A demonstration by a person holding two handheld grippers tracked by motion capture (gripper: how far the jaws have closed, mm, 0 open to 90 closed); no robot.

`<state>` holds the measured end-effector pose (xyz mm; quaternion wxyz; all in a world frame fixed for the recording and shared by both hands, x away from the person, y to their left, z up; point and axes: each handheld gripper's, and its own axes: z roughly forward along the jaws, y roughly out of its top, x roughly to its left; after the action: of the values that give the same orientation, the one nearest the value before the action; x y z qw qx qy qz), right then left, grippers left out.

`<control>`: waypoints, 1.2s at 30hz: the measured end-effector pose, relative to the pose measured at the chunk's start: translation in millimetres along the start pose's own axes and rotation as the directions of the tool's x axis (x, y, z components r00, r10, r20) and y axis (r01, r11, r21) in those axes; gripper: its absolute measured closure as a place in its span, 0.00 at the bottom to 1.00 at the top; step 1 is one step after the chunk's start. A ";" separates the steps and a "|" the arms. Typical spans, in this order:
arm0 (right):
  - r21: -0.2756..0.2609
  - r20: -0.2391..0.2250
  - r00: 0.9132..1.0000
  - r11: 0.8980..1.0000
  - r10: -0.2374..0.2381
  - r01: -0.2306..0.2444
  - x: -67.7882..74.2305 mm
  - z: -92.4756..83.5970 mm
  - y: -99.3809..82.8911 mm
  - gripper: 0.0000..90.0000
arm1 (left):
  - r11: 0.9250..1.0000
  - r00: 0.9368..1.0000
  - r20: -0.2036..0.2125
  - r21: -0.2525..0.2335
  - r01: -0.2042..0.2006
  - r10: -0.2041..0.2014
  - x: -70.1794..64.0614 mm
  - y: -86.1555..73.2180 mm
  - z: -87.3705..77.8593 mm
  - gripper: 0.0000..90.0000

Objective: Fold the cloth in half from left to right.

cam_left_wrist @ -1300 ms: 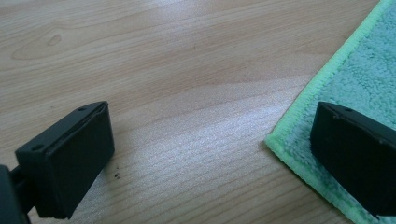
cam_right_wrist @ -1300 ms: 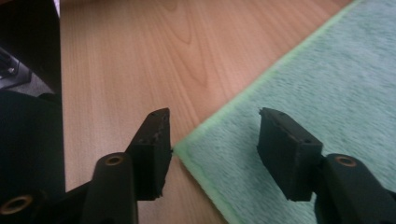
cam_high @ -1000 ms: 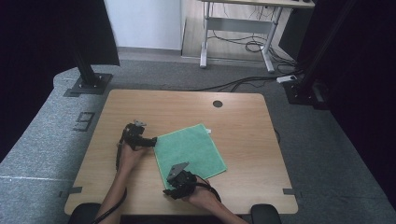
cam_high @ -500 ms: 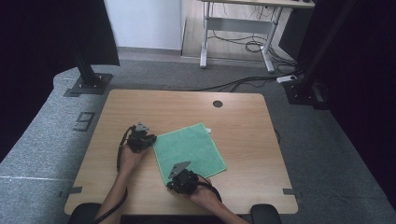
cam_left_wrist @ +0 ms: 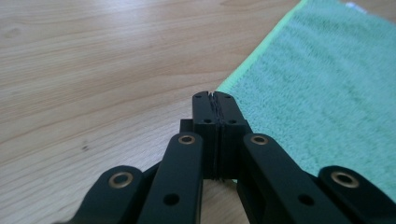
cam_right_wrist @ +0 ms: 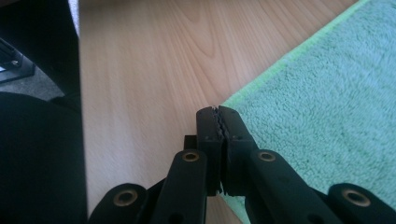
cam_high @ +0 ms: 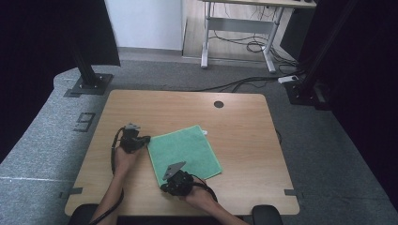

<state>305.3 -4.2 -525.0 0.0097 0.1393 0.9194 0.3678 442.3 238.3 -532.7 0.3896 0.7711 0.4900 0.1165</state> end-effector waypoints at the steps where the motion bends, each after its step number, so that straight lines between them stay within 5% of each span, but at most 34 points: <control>1: -0.003 -0.001 1.000 1.000 -0.006 0.006 1.3 -0.3 2.0 0.97 | 1.000 1.000 0.006 -0.007 0.007 -0.007 0.5 1.3 -2.8 0.98; 14: -0.081 0.053 0.999 0.997 -0.007 0.011 -3.8 -36.9 5.3 0.97 | 0.998 0.999 0.037 -0.062 -0.001 0.003 -15.0 32.8 -6.6 0.98; 36: -0.114 0.166 0.979 0.988 0.122 -0.104 -39.5 -80.3 -46.7 0.97 | 0.995 0.994 0.048 -0.044 -0.094 0.096 -61.6 72.8 45.9 0.98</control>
<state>321.9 -100.9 -501.5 0.0754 0.2219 0.8851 0.4021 486.0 148.1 -498.9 0.4119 0.7877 0.4404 0.1258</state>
